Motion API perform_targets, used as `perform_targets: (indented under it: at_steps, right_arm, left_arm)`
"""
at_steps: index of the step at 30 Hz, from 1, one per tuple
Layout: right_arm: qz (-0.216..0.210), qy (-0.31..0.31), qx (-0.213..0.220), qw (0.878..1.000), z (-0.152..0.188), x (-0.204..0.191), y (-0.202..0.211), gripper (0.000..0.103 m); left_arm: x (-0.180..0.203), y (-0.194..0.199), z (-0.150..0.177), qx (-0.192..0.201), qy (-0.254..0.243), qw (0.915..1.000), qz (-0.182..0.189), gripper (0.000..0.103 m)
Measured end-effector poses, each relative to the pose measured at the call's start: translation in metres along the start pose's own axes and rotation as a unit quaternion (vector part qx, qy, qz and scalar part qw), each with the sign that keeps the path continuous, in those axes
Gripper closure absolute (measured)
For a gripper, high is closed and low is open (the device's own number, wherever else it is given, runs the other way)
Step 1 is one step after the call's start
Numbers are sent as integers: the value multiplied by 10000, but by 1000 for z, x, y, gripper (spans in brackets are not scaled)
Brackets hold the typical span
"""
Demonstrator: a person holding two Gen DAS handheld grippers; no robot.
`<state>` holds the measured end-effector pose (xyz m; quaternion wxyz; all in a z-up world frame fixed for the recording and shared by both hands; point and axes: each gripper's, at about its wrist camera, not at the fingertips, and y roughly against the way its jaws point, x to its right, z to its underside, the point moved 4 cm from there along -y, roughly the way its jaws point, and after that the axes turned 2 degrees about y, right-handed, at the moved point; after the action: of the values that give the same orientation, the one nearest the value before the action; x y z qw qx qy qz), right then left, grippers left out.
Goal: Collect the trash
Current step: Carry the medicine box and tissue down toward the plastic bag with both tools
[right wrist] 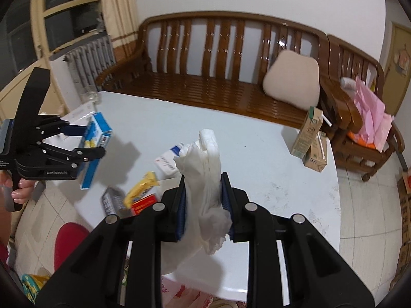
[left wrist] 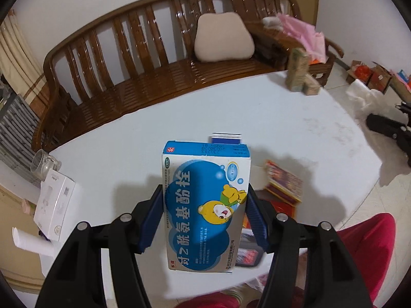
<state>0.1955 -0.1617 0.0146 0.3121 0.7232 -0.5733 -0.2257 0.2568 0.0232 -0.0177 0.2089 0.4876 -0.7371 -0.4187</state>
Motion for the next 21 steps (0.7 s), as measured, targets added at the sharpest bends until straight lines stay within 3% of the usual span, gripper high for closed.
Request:
perform_targets:
  at_steps: [9,21]
  right_arm:
    - [-28,290,220,9993,31,-38,57,79]
    - [-61,472,136,9988,92,-74,83,79]
  left_arm:
    - [33,37,41,73,44,9999,117,44]
    - [84,55,101,165,-30,9993,340,44]
